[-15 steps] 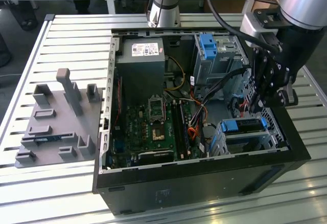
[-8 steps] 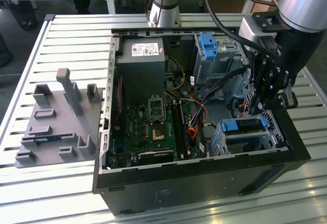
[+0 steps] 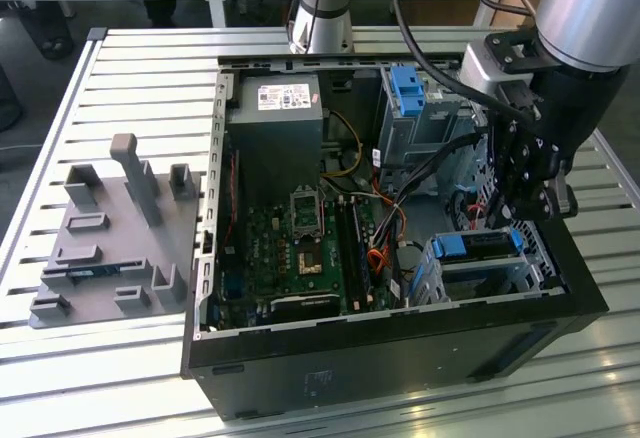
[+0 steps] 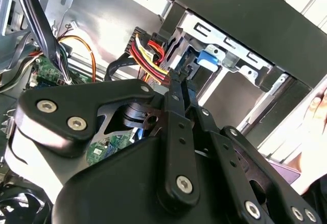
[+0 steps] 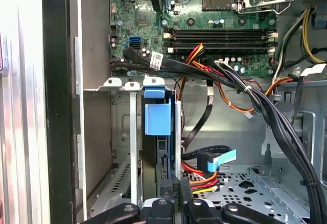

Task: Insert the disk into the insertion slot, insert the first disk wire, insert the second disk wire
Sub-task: 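Insert the first disk wire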

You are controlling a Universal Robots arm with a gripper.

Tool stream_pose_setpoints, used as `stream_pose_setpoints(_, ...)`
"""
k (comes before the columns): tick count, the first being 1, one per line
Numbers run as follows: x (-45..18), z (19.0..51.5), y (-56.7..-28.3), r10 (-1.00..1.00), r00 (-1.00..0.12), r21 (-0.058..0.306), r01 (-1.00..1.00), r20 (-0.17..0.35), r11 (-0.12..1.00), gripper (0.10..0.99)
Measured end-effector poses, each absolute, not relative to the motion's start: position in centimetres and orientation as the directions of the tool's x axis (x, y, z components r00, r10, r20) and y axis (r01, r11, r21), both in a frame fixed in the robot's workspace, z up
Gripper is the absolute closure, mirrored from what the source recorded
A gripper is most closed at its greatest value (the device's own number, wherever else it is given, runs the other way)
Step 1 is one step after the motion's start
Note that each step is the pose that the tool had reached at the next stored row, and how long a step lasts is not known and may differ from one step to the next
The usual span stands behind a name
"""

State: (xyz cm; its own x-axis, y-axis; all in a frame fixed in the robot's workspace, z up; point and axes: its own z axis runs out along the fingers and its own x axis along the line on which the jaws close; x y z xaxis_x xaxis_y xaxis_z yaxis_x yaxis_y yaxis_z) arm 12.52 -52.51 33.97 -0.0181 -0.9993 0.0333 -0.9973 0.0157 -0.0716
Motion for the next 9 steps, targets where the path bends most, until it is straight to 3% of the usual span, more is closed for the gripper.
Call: stream_pose_setpoints(9,12.44,33.59,-52.81,-0.999,-0.008,-0.072,-0.997,0.034,0.006,0.922)
